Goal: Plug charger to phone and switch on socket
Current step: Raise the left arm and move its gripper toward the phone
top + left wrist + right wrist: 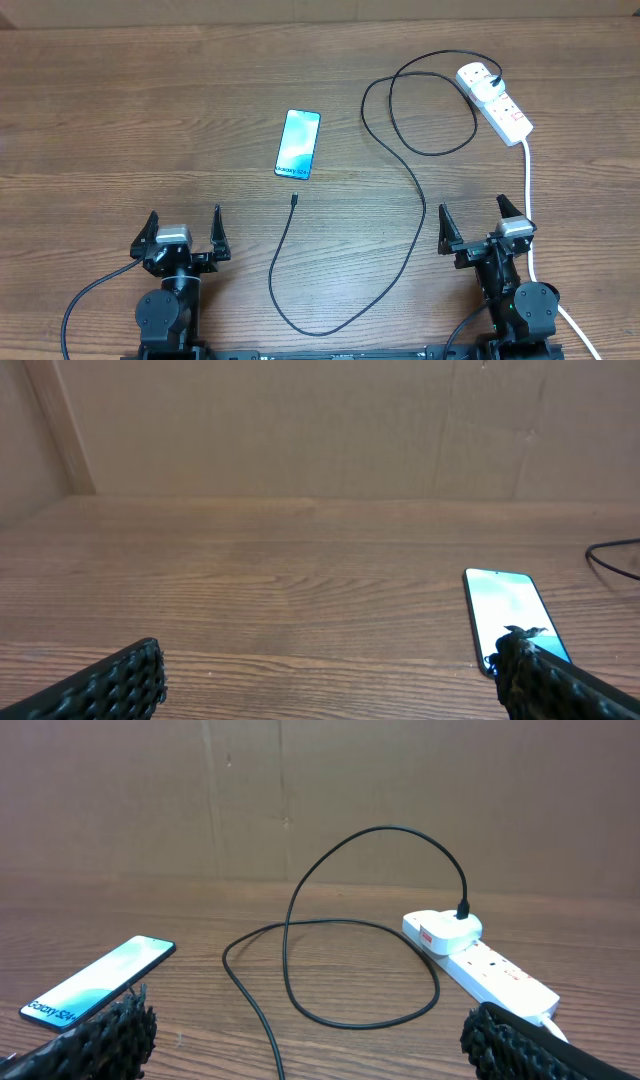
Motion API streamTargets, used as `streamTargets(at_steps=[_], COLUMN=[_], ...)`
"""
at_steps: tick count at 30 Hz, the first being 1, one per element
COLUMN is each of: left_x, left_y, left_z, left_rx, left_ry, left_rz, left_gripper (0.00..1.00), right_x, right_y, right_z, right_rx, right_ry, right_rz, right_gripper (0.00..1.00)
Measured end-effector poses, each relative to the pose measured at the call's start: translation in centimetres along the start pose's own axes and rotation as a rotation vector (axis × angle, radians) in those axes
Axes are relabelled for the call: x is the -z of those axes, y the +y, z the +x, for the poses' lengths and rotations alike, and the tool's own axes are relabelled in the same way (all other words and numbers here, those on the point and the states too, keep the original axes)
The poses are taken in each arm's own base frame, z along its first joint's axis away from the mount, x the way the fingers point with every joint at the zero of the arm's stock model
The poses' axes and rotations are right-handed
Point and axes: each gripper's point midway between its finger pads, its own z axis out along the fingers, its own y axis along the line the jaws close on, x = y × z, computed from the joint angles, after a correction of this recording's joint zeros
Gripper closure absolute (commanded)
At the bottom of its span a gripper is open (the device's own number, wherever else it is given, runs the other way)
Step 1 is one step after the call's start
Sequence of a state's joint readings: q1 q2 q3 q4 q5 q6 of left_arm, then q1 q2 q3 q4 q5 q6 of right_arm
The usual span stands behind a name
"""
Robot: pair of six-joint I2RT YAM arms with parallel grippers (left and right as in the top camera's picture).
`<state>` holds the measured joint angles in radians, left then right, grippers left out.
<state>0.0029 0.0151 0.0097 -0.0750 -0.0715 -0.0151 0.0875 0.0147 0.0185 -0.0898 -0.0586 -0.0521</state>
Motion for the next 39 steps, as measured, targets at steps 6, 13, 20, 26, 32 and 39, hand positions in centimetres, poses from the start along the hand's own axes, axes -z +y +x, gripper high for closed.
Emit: streamTargets(at_steps=[6, 13, 20, 26, 32, 39], left_x=[0.0, 0.0, 0.4, 5.0, 9.0, 12.4], left_y=[0.1, -0.2, -3.1, -5.9, -6.0, -5.7], left_z=[0.0, 0.0, -2.8, -13.1, -18.0, -23.4], left_rx=[0.000, 0.009, 0.075, 0.039, 0.010, 0.003], left_ry=[0.000, 0.001, -0.108, -0.559, -0.790, -0.891], left_rz=[-0.005, 0.010, 0.184, 0.386, 0.410, 0.402], left_gripper=[0.00, 0.00, 0.00, 0.00, 0.00, 0.00], right_x=[0.0, 0.0, 0.0, 0.0, 0.0, 0.0], right_y=[0.0, 0.0, 0.0, 0.0, 0.0, 0.0], right_z=[0.0, 0.0, 0.0, 0.0, 0.0, 0.0], right_rx=[0.001, 0.000, 0.000, 0.000, 0.000, 0.000], right_ry=[0.000, 0.000, 0.000, 0.000, 0.000, 0.000], right_rz=[0.000, 0.000, 0.000, 0.000, 0.000, 0.000], right_gripper=[0.00, 0.00, 0.00, 0.00, 0.00, 0.00])
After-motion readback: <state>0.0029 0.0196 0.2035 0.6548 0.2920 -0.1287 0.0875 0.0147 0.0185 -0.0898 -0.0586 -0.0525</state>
